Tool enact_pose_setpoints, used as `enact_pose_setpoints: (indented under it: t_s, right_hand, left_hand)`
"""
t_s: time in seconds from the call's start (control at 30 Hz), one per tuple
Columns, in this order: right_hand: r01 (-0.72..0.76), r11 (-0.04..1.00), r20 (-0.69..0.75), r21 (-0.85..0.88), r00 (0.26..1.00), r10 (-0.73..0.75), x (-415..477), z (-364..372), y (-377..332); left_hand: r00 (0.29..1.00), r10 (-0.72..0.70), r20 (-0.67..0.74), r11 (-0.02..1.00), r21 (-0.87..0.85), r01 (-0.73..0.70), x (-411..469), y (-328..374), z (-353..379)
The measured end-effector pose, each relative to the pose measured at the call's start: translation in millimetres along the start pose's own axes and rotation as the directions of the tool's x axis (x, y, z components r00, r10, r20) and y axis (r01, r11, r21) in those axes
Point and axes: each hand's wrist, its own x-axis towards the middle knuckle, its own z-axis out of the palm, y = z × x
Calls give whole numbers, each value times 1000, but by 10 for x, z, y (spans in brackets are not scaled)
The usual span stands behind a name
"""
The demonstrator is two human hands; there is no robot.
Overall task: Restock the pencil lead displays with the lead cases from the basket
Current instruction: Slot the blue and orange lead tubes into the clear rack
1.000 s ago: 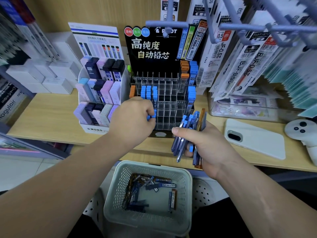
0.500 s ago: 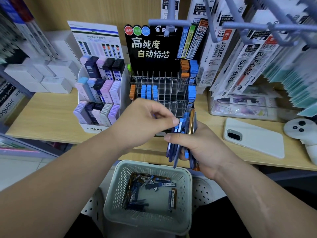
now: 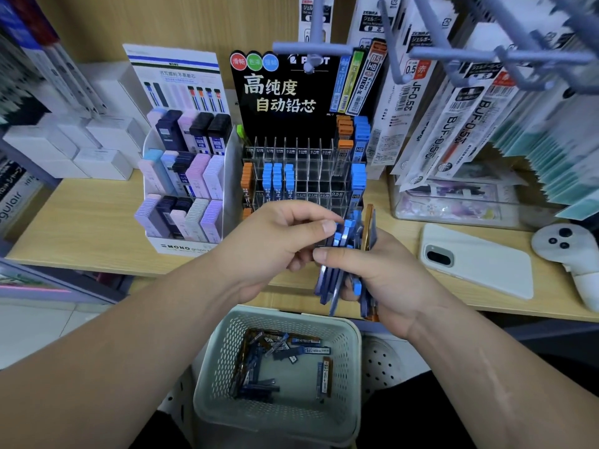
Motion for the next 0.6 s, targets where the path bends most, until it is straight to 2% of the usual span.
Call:
enact_pose_setpoints:
  t_s: [0.23,0.4,0.6]
  right_hand:
    - [-12,976,-4,219,1000,13,-80,-55,-106]
    - [-23,971,-49,240,998,36,-124,-131,-106]
    - [-44,968,-93,249,993,69,-146,-227,-84]
  left_hand:
    - [999,-44,31,965,-258,50,68,-8,44]
    - [998,-19,53,906,-421,40,125,-19,87]
    - [998,58,-12,914,-401,-58,177,1,124]
